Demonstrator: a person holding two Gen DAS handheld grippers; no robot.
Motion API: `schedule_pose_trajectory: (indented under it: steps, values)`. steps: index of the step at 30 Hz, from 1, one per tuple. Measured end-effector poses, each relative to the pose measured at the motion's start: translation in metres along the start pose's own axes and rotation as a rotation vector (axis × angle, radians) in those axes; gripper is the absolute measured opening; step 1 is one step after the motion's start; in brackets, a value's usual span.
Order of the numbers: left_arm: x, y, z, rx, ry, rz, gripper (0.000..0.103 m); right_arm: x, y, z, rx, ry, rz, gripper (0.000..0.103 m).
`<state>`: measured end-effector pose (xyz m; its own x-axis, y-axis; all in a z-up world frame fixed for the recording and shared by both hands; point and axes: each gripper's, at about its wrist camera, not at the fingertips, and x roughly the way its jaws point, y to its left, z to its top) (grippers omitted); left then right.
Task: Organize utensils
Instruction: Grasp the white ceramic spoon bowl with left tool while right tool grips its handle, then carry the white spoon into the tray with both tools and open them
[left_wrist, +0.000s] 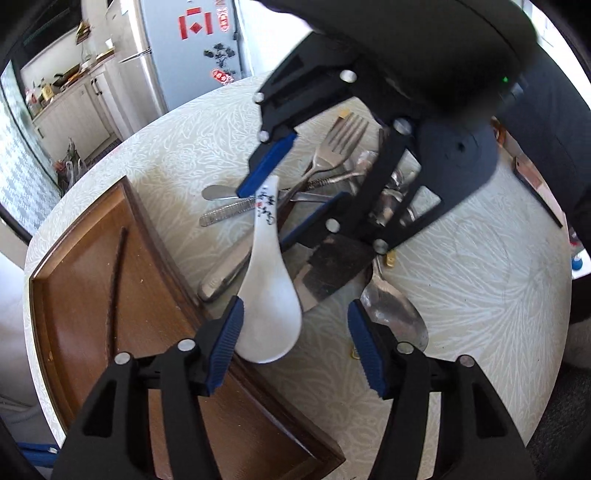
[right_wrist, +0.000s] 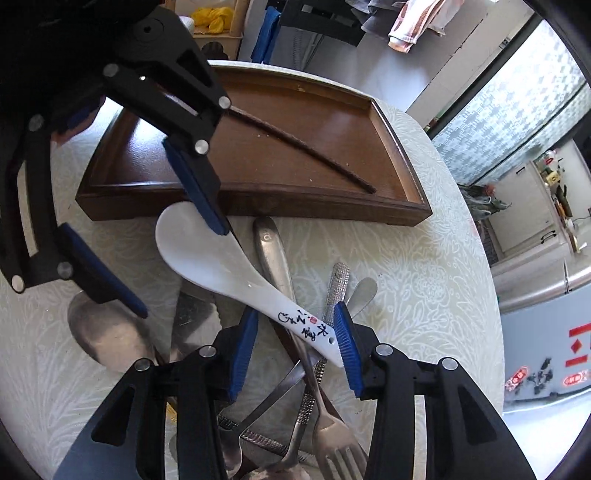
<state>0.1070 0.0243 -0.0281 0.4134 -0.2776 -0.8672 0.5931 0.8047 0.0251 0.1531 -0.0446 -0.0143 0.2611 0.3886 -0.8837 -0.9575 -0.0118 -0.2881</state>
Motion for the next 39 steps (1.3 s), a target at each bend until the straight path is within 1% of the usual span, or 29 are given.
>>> schedule_pose_trajectory:
  steps: [3, 5, 8, 16, 17, 18, 19, 20, 21, 22, 23, 24, 28, 32, 35, 39]
  values:
    - [0.000, 0.000, 0.000, -0.009, -0.005, -0.001, 0.065, -0.001, -0.001, -0.002, 0.005, -0.003, 0.008, 0.042]
    - [0.001, 0.000, 0.002, -0.011, -0.009, 0.002, 0.065, -0.001, -0.002, -0.004, 0.010, 0.000, 0.014, 0.034]
    - [0.000, 0.000, 0.000, -0.018, -0.021, -0.004, 0.067, -0.002, -0.006, -0.002, 0.024, -0.006, 0.029, 0.028]
    - [0.002, 0.006, 0.003, -0.039, -0.043, -0.019, 0.066, -0.008, -0.005, -0.010, 0.056, -0.034, 0.019, 0.021]
    - [0.002, 0.006, 0.005, -0.039, -0.044, -0.020, 0.062, -0.009, -0.004, -0.010, 0.055, -0.036, 0.017, 0.019]
    - [0.003, 0.006, 0.005, -0.041, -0.040, -0.015, 0.054, -0.010, -0.004, -0.011, 0.057, -0.039, 0.018, 0.019]
    - [0.004, 0.007, 0.006, -0.043, -0.039, -0.007, 0.050, -0.011, -0.004, -0.011, 0.057, -0.043, 0.012, 0.019]
    - [0.004, 0.009, 0.007, -0.048, -0.041, -0.006, 0.047, -0.012, -0.003, -0.011, 0.057, -0.046, 0.004, 0.019]
    - [0.003, 0.010, 0.008, -0.057, -0.048, -0.009, 0.043, -0.012, -0.003, -0.010, 0.058, -0.048, 0.001, 0.019]
    - [0.004, 0.014, 0.010, -0.063, -0.055, -0.010, 0.035, -0.014, -0.003, -0.009, 0.059, -0.054, -0.002, 0.019]
    - [0.002, 0.015, 0.010, -0.066, -0.062, -0.012, 0.031, -0.016, -0.003, -0.010, 0.059, -0.058, -0.003, 0.019]
    - [-0.001, 0.015, 0.011, -0.063, -0.067, -0.015, 0.025, -0.019, -0.002, -0.008, 0.055, -0.061, -0.008, 0.019]
    - [-0.011, 0.012, 0.010, -0.043, -0.092, -0.001, 0.022, -0.030, -0.002, -0.002, 0.039, -0.072, -0.030, 0.019]
    - [-0.023, 0.013, 0.007, -0.044, -0.123, 0.000, 0.022, -0.043, 0.002, 0.008, 0.017, -0.077, -0.062, 0.020]
    - [-0.036, 0.017, 0.005, -0.054, -0.147, 0.006, 0.022, -0.049, 0.006, 0.021, -0.003, -0.086, -0.082, 0.020]
    - [-0.059, 0.028, -0.010, -0.086, -0.171, 0.037, 0.022, -0.052, 0.008, 0.047, -0.033, -0.117, -0.074, 0.020]
